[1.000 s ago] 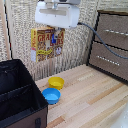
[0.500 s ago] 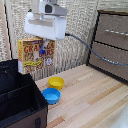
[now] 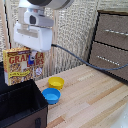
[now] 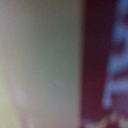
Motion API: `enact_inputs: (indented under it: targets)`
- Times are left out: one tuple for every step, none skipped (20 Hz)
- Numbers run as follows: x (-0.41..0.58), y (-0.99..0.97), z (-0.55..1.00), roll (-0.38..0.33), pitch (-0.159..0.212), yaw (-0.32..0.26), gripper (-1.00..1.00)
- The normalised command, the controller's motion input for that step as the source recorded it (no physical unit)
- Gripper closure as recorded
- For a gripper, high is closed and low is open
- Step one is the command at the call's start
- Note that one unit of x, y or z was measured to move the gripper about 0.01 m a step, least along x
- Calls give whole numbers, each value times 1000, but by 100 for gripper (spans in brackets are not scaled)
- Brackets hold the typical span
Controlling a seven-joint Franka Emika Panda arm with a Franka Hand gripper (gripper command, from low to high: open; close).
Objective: Position your gripper near the granola bar, please. Lightly grip the granola bar with your gripping tool. Relocate your gripper along with the granola bar toward the leading division of the caddy with caution. Gently release the granola bar into the leading division of the caddy.
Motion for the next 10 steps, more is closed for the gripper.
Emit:
enact_inputs:
  targets:
    - [0,877,0,-32,85,-72,100]
    - [0,883,0,-35,89,-70,100]
    - [0,889,-49,-48,90,-70,100]
    - [31,894,-137,-58,76,-72,100]
    - [89,891,-251,-66,49,-74,100]
    - [189,606,-263,-39,0,-81,100]
    - [286,214,-254,0,-29,-90,100]
    - [231,49,-320,0,-63,-86,100]
    - [174,0,-303,0,-69,-60,100]
    - [174,0,-297,0,-49,-28,100]
